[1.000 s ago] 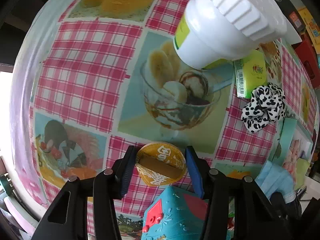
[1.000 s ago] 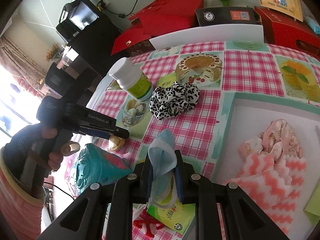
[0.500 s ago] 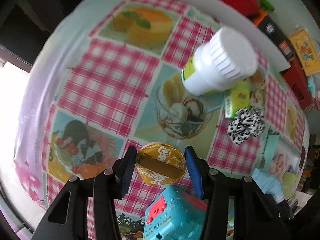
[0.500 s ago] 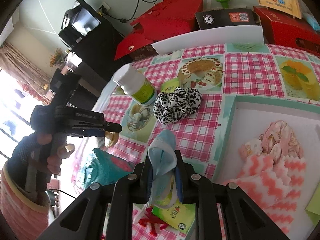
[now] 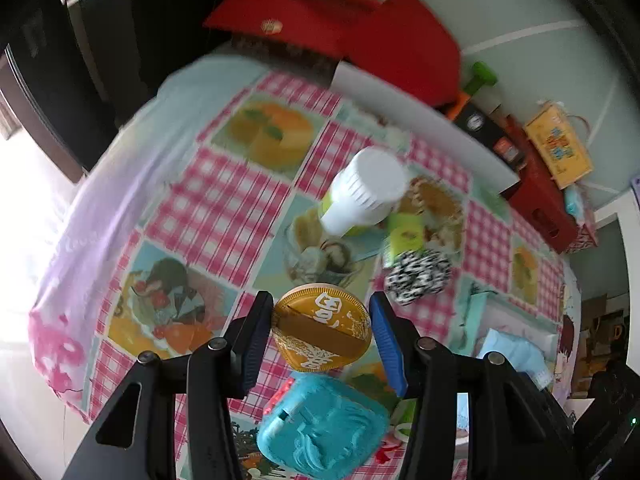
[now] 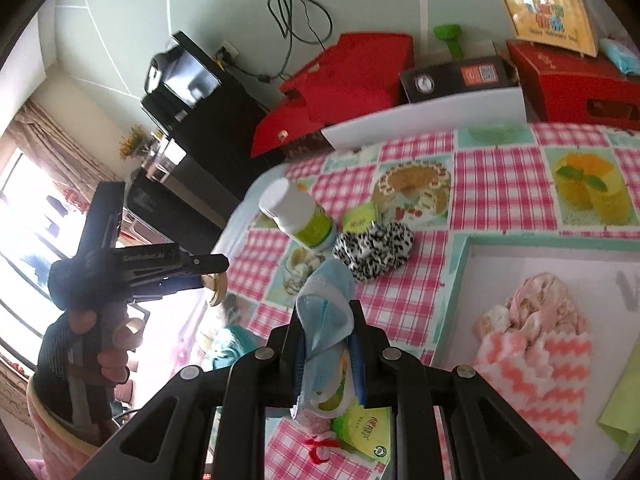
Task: Organize soft objects
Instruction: 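Carry the gold tin with the left gripper while the right carries the mask over the tray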
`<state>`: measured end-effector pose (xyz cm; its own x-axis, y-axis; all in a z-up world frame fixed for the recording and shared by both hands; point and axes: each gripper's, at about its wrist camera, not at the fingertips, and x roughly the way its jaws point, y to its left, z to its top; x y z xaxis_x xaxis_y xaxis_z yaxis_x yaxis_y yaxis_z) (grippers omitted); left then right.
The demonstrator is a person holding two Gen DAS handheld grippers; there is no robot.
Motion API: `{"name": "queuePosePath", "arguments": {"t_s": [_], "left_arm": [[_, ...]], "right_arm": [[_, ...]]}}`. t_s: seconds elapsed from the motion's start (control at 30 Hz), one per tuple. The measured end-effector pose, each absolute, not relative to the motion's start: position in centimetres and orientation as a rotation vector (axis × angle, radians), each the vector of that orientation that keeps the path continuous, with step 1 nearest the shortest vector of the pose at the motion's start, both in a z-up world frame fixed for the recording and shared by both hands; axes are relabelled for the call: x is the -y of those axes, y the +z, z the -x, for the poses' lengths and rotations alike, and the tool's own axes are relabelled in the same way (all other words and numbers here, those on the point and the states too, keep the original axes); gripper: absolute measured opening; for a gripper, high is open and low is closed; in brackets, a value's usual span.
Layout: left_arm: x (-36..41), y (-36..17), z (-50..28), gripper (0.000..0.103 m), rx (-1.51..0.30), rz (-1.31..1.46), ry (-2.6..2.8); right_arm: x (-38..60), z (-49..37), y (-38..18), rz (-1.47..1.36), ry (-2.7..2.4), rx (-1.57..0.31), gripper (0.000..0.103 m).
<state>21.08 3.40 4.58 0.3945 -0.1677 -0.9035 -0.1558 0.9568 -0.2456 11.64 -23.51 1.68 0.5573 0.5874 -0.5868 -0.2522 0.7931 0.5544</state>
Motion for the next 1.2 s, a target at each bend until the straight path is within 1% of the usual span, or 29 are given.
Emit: {"name": "queuePosePath", "arguments": {"t_s": [0.23,0.47,0.83,1.2], "left_arm": [[-0.6,8.8,-19.2,0.051,-1.051,0.29,-0.08],[3.3,10.3,-18.6,0.051,-1.008,0.261,-0.167],[11.1,10.1,-18.8,0.051,-1.02,0.178,-0.292],[19.5,8.7,-18.2,0.051,-1.044,0.066,-0.419]], "right_arm": [[25.1,-10.5,4.1,-0.453,0.503,-0.763,0.02],[28.5,-9.3,6.2,-0.459,0.42,-0.681,0.02],[36.1,-7.6,7.5,-0.516,0.244,-0.605,0.02],[42.7,-5.8,6.9,-0.578,0.054,-0.575,0.02]]}}
